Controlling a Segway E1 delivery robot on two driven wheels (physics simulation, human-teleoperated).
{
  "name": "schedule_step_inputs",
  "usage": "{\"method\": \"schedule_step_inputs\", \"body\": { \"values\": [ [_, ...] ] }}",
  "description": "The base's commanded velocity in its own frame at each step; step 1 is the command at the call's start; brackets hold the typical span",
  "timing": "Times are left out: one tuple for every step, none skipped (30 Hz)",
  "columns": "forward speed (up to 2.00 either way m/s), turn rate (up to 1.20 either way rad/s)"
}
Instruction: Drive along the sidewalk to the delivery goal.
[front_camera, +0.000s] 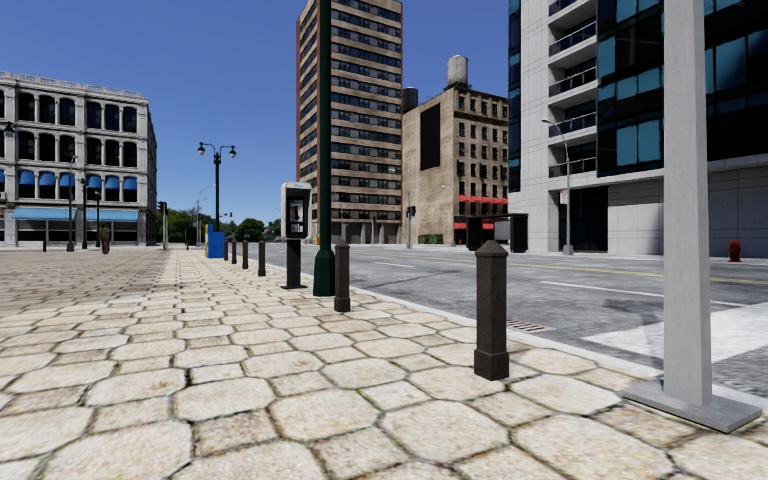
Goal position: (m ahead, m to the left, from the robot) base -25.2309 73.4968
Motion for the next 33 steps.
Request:
{"method": "schedule_step_inputs", "body": {
  "values": [
    [0.00, 0.00],
    [0.00, 0.00],
    [0.00, 0.00],
    [0.00, 0.00],
    [0.00, 0.00],
    [0.00, 0.00],
    [0.00, 0.00],
    [0.00, 0.00],
    [0.00, 0.00],
    [0.00, 0.00],
    [0.00, 0.00],
    [0.00, 0.00],
    [0.00, 0.00],
    [0.00, 0.00],
    [0.00, 0.00],
    [0.00, 0.00],
    [0.00, 0.00],
    [0.00, 0.00],
    [0.00, 0.00],
    [0.00, 0.00],
    [0.00, 0.00],
    [0.00, 0.00],
    [0.00, 0.00],
    [0.00, 0.00],
    [0.00, 0.00],
    [0.00, 0.00],
    [0.00, 0.00],
    [0.00, 0.00],
    [0.00, 0.00],
    [0.00, 0.00],
    [0.06, 0.00],
    [0.20, 0.13],
    [0.37, 0.20]
  ]
}}
